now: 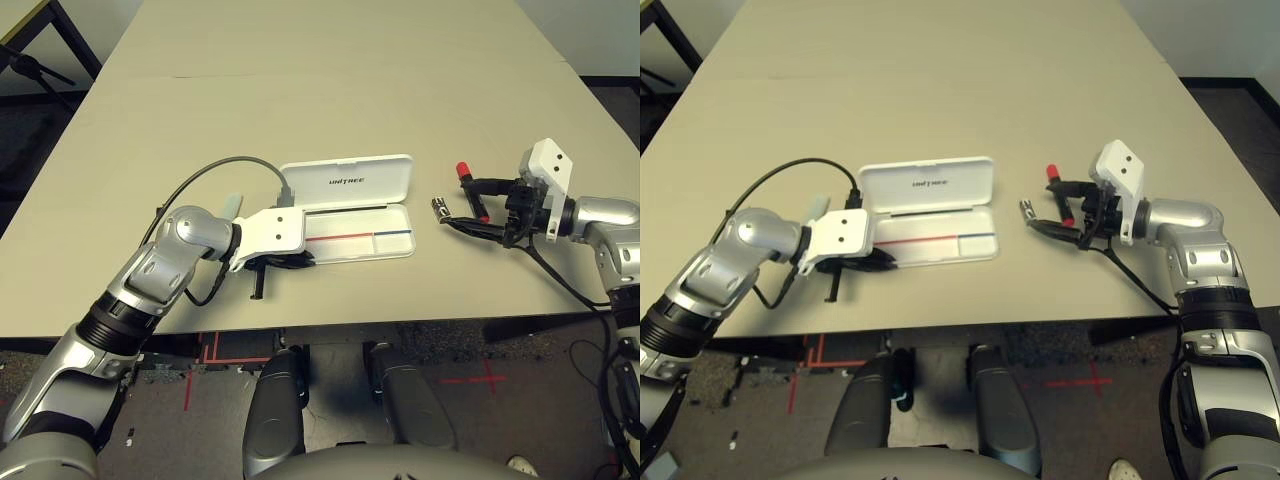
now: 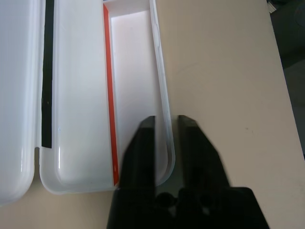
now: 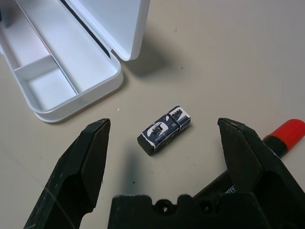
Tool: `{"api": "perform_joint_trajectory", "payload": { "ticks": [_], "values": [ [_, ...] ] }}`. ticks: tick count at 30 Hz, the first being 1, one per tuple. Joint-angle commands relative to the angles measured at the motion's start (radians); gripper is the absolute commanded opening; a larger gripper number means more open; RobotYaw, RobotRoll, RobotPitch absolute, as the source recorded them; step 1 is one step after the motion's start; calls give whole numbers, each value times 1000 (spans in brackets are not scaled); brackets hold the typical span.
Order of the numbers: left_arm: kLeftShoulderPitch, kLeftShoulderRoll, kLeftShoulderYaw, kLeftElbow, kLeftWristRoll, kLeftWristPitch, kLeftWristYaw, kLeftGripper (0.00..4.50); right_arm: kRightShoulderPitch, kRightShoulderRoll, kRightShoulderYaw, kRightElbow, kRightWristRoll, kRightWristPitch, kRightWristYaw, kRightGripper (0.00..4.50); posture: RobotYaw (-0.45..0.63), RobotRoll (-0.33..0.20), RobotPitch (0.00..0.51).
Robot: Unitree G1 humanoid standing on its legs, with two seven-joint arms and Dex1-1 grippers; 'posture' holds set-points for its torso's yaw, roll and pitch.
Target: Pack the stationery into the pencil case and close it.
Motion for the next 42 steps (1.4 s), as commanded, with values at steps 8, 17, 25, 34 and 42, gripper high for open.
{"api": "perform_joint_trajectory", "payload": {
  "ticks": [8,17,25,34,42],
  "values": [
    [58,45,101,-76,-59,-10,-15,4468,-20,-1,20,12,-3,0,25,4500,-71,0,188],
    [8,53,228,-57,-165,5,-32,4468,-32,-27,-58,-67,93,156,-5,4500,-71,0,185],
    [-20,77,244,-70,-174,9,-39,4468,-38,-129,-69,-296,137,612,-183,4500,-72,0,181],
    [-24,70,227,-101,-173,32,-22,4468,-183,-102,-43,-329,98,1023,-455,4500,-78,0,181],
    [-39,60,212,-108,-167,51,-20,4468,-209,-28,15,-202,49,1010,-556,4500,-63,0,183]
  ]
}}
